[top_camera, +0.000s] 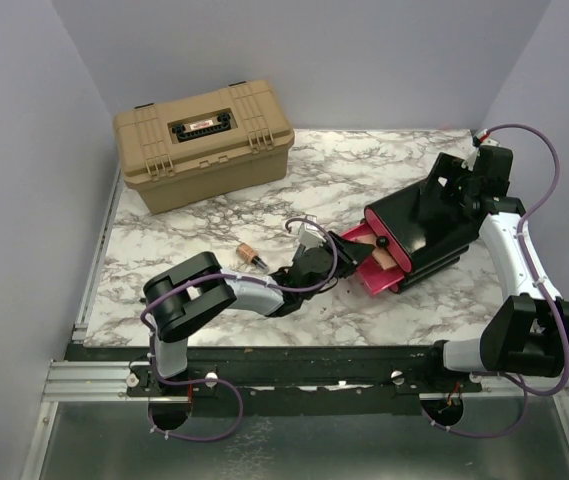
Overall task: Organize the makeup
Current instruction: Place the makeup in the drawer.
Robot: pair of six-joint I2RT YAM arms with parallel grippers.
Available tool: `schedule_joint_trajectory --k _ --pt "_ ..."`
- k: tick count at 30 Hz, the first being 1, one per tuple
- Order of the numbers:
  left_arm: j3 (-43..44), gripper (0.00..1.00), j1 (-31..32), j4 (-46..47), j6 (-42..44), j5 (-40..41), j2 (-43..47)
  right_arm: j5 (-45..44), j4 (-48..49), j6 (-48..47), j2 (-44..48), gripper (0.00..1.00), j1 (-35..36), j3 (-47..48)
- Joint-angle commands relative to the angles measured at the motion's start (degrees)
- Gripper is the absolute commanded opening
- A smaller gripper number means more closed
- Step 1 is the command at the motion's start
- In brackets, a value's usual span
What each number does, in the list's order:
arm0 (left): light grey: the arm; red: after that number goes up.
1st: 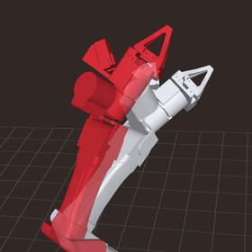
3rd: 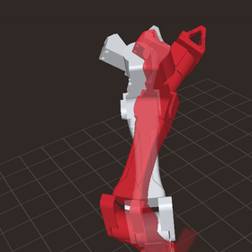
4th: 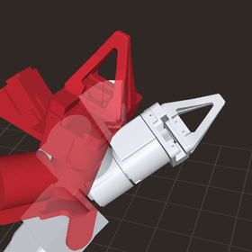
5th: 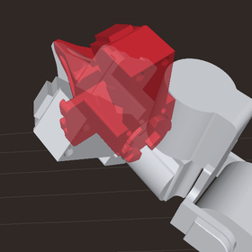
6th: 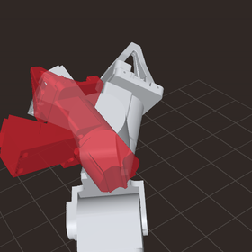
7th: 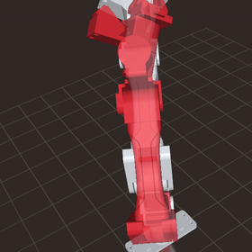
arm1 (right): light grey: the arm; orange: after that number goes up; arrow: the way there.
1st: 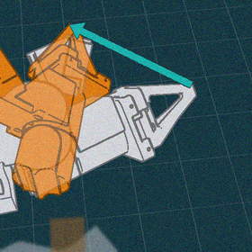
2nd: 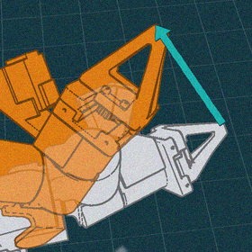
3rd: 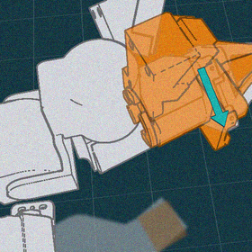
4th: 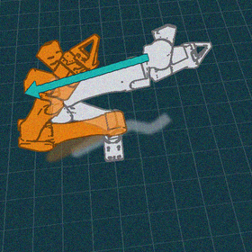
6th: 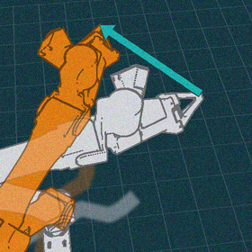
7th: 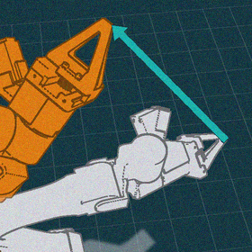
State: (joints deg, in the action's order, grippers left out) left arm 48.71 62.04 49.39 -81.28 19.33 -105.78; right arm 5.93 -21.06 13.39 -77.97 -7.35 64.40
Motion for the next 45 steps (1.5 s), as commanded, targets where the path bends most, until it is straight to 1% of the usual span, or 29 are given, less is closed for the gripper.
schedule_joint_trajectory --k 1,3,9,10,17,23,26,28,30,38,40,43,45 --pt "2.4 0.35 0.9 -1.3 2.1 -0.7 1.0 4.3 -3.3 1.0 0.9 0.98 0.6 -1.4" --pt "2.4 0.41 1.2 -1.7 2.9 -0.5 1.3 4.3 -3.4 1.0 0.8 0.98 0.6 -1.5" --pt "1.7 0.43 1.4 -3.7 5.2 -0.7 2.7 2.2 -3.4 1.3 1.0 0.98 0.6 -1.5" --pt "1.5 0.48 1.4 -4.0 5.5 -0.6 3.1 2.1 -3.4 1.4 1.0 0.98 0.6 -1.4" --pt "2.9 0.49 1.5 -9.7 11.9 -0.4 5.7 2.1 -3.5 1.5 0.8 0.98 0.6 -1.2" --pt "9.1 0.50 1.6 -21.0 19.5 -2.1 5.6 2.1 -3.5 1.5 0.9 0.98 0.6 -1.3" --pt "11.3 0.50 1.7 -24.6 22.5 -2.7 5.0 2.1 -3.6 1.5 1.1 0.98 0.6 -1.3" --pt "12.8 0.54 1.7 -27.2 24.4 -3.4 4.6 2.1 -3.6 1.5 1.2 0.98 0.6 -1.4" --pt "13.8 0.58 1.7 -28.4 26.1 -4.5 4.0 2.0 -3.6 1.3 1.2 0.98 0.6 -1.3" --pt "14.3 0.59 1.8 -30.9 28.8 -5.3 4.2 2.1 -3.8 1.1 1.2 0.98 0.6 -1.5" --pt "14.4 0.60 1.6 -31.1 30.5 -7.0 5.0 1.8 -3.7 1.1 1.2 0.98 0.6 -1.6" --pt "14.7 0.64 1.6 -31.4 32.7 -8.0 5.7 2.0 -3.5 1.6 1.1 0.98 0.6 -1.8" --pt "17.0 0.65 1.6 -33.9 34.5 -8.6 5.1 2.7 -3.3 1.7 1.1 0.98 0.6 -2.0"
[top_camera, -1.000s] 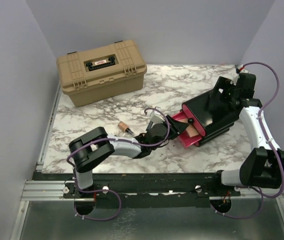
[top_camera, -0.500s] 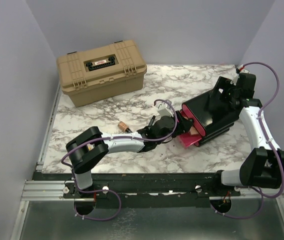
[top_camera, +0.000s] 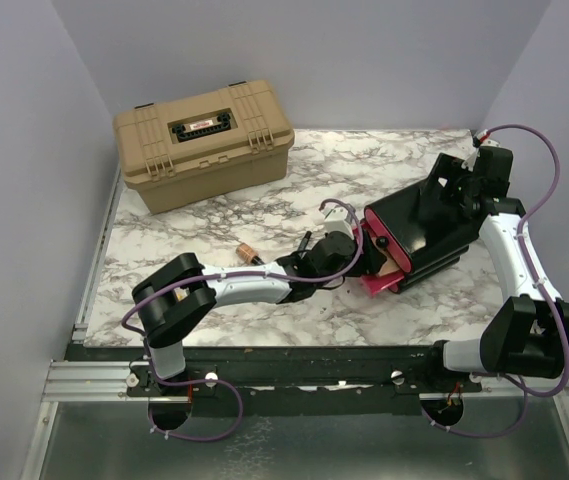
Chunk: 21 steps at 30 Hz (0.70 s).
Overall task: Organize the makeup
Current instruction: Place the makeup in the drawer.
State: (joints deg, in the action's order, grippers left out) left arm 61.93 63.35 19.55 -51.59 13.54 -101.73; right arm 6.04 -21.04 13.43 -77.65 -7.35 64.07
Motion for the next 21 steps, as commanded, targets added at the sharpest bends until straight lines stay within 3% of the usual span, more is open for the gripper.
schedule_joint_trajectory --k 1,21 --pt "4.8 0.65 0.3 -5.5 5.5 -3.3 0.5 2.9 -3.3 1.7 0.7 0.98 0.6 -1.6" --pt "8.3 0.65 0.2 -14.9 10.6 -3.1 2.9 3.3 -3.3 1.7 0.5 0.98 0.6 -2.2"
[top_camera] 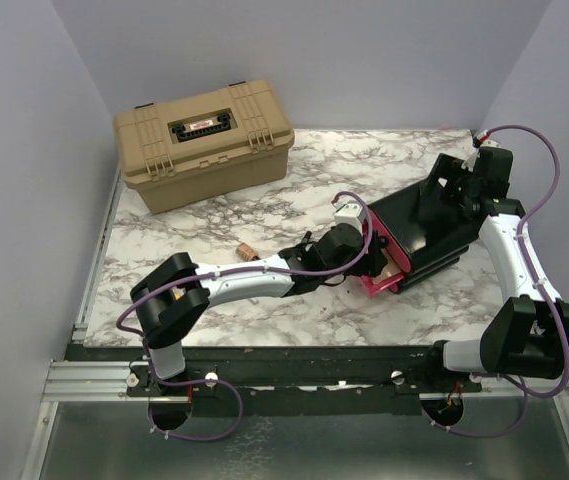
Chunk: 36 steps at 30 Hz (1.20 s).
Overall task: Organize the makeup
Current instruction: Place the makeup in the drawer, then pick up the makeup from the center of the board.
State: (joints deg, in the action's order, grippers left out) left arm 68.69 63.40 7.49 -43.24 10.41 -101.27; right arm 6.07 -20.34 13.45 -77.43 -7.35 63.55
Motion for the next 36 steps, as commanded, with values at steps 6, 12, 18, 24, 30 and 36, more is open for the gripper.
schedule_joint_trajectory --k 6,12,18,24,30,36 --pt "1.7 0.65 0.1 -5.2 4.7 -0.8 5.6 3.5 -3.8 1.8 0.4 0.98 0.6 -1.8" --pt "-3.3 0.65 0.0 -2.7 6.4 3.7 12.8 2.7 -4.4 1.3 -0.4 0.98 0.6 1.5" --pt "-14.7 0.72 -0.8 5.2 3.6 12.7 21.0 3.0 -6.6 -0.9 -2.2 0.98 0.6 5.4" --pt "-23.5 0.77 -2.4 8.3 0.3 18.5 26.5 -0.6 -9.0 -3.4 -4.6 0.99 0.6 9.6" --pt "-29.0 0.83 -4.9 8.1 -0.4 22.8 31.4 -2.6 -13.8 -5.0 -7.1 1.00 0.6 19.9" --pt "-31.7 0.84 -10.7 2.9 0.3 21.1 34.9 9.4 -14.0 -2.3 -5.0 0.96 1.0 20.1"
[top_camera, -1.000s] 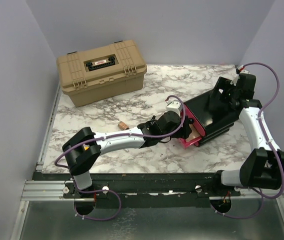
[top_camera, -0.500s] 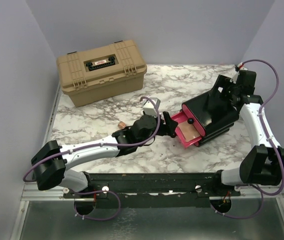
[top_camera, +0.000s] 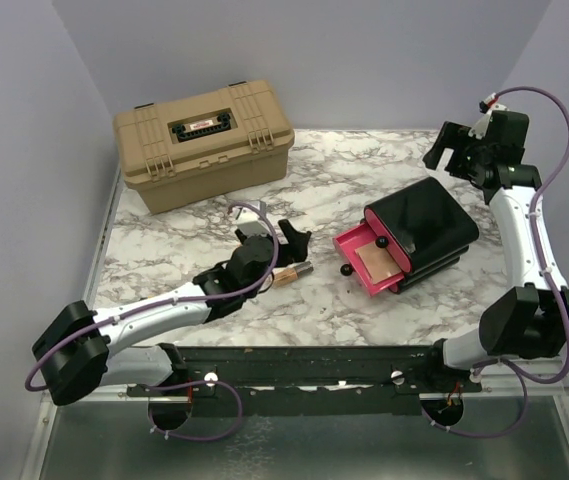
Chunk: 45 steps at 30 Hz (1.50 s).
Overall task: Organize the makeup
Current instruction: Pick up the makeup from the center of the board.
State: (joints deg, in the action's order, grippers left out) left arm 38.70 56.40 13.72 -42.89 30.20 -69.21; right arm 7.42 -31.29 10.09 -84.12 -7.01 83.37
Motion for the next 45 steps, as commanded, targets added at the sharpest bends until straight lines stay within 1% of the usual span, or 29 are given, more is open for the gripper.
schedule_joint_trajectory --k 1,4,6,8,10,12,13,15,17,20,22,24,25,26,27,29,32,34,36,37,39,42,45 --pt "-2.3 0.84 -4.6 -3.9 -0.5 1.4 3.5 10.0 -3.4 1.6 2.2 0.95 0.8 -0.1" --pt "-4.5 0.84 -7.2 -5.3 -2.5 3.8 5.7 11.2 -3.8 4.5 4.2 0.93 3.5 -1.0" --pt "-5.8 0.83 -7.9 -5.6 -3.7 5.6 6.9 9.0 -4.2 5.0 5.1 0.92 8.6 -0.7" --pt "-6.3 0.82 -8.6 -5.7 -3.3 5.5 7.6 6.2 -4.7 5.3 5.7 0.92 13.6 0.1" --pt "-6.2 0.82 -9.1 -6.0 -2.0 4.6 7.6 6.9 -4.9 6.0 6.4 0.91 16.2 0.5" --pt "-5.7 0.81 -9.7 -5.1 2.5 0.9 6.7 8.0 -5.0 7.5 7.6 0.89 17.7 0.0" --pt "-5.1 0.81 -10.4 -4.6 6.0 -2.3 5.9 8.9 -5.2 8.4 8.5 0.87 18.2 -0.7" --pt "-2.0 0.80 -12.7 -6.9 11.5 -8.2 2.9 11.3 -6.0 10.6 11.3 0.86 18.8 -3.0" --pt "1.7 0.78 -14.5 -11.1 14.1 -11.0 -0.4 14.0 -5.4 11.5 15.5 0.84 19.1 -5.7" --pt "4.2 0.77 -16.6 -10.8 17.8 -16.8 -3.7 14.3 -5.6 9.6 20.1 0.82 19.1 -5.2" --pt "5.8 0.76 -17.4 -10.1 18.3 -17.7 -5.0 13.6 -6.1 9.4 22.2 0.81 19.1 -4.3" --pt "7.2 0.76 -18.5 -9.0 19.5 -19.7 -6.2 16.2 -5.0 9.4 23.8 0.79 19.1 -4.7" --pt "8.4 0.77 -19.1 -8.6 21.7 -23.2 -7.6 17.6 -4.8 9.4 24.1 0.79 19.1 -4.9" --pt "10.3 0.77 -19.6 -9.2 23.7 -26.7 -9.2 18.8 -5.0 9.5 24.2 0.78 19.1 -4.8" --pt "12.8 0.77 -19.8 -10.9 24.8 -28.3 -11.1 19.5 -5.3 9.6 24.1 0.78 19.1 -4.7" --pt "17.1 0.76 -19.8 -13.5 25.7 -29.6 -14.7 19.4 -5.7 9.8 24.2 0.77 19.1 -4.8" --pt "17.8 0.75 -19.8 -12.9 21.6 -28.0 -18.3 16.5 -5.7 10.8 24.7 0.76 19.1 -4.3" --pt "18.2 0.74 -19.8 -11.1 19.8 -29.7 -21.0 15.5 -4.6 12.4 24.6 0.74 19.1 -3.2" --pt "19.1 0.70 -19.7 -9.8 18.0 -31.8 -23.5 18.7 -3.4 12.8 24.6 0.73 19.1 -2.6" --pt "19.4 0.69 -19.5 -9.6 17.4 -31.6 -24.5 20.2 -3.1 12.8 24.5 0.73 19.1 -2.5" --pt "19.3 0.68 -18.8 -9.5 16.3 -29.1 -26.0 21.4 -2.6 13.2 24.6 0.73 19.1 -2.7" --pt "20.6 0.64 -17.7 -10.6 15.2 -24.7 -27.8 19.6 -1.1 14.4 25.1 0.74 19.1 -4.4" --pt "22.2 0.64 -15.7 -11.3 16.0 -20.3 -29.3 18.5 -1.5 14.5 25.0 0.74 19.1 -4.7"
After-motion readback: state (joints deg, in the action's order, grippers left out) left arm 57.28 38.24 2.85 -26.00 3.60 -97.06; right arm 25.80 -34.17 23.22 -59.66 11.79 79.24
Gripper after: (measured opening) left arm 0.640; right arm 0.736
